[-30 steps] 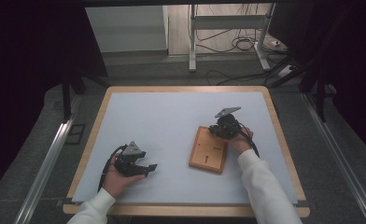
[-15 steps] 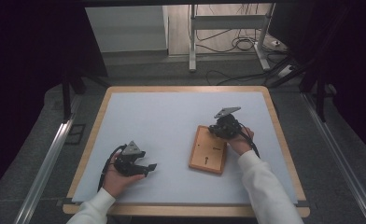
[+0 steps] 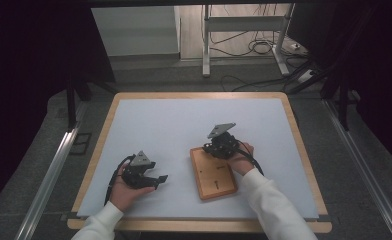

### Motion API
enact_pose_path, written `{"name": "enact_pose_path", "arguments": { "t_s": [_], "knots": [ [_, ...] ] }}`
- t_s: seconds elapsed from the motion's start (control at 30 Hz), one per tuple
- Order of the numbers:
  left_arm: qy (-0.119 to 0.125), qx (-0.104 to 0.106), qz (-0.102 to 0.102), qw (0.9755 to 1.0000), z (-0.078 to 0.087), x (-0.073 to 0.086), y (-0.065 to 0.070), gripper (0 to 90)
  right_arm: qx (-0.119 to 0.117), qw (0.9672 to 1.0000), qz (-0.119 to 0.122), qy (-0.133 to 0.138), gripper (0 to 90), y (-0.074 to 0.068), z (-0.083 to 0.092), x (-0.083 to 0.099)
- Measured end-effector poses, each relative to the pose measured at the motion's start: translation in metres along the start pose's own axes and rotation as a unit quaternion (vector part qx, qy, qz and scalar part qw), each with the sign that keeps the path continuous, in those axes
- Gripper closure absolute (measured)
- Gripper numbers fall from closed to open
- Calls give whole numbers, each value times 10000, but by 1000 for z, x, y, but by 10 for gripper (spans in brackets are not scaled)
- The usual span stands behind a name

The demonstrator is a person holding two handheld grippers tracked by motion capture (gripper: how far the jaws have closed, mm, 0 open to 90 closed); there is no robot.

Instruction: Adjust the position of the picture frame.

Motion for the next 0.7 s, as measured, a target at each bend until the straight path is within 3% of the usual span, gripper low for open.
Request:
{"name": "enact_pose_path", "arguments": {
  "t_s": [0.23,0.37,0.47,0.53,0.6,0.7],
  "knots": [
    [3,3,2,10000,1,0,0,265,-104,9999,109,-35,842,-11,-18,-12],
    [10,4,-7,10000,1,0,0,265,-155,9998,64,-95,842,-15,-29,-12],
    [18,6,4,10000,1,0,0,265,-66,9997,96,-195,833,-16,-36,-8],
    [24,7,3,10000,1,0,0,265,2,10000,-25,-43,742,-14,-35,-6],
    [21,3,-5,10000,1,0,0,264,171,9997,-148,109,558,-12,-30,-6],
    [25,4,-24,10000,1,0,0,264,324,9989,-224,271,448,-13,-15,-1]
  ]
}}
Point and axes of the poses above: each handheld gripper's, and its own axes: z roughly backward along the jaws, x roughly out of its underside, y roughly to its right, the point moved 7 cm from there along -z, roughly forward along the jaws, and after that the axes turned 3 degrees about -x, right-handed, at the moved point
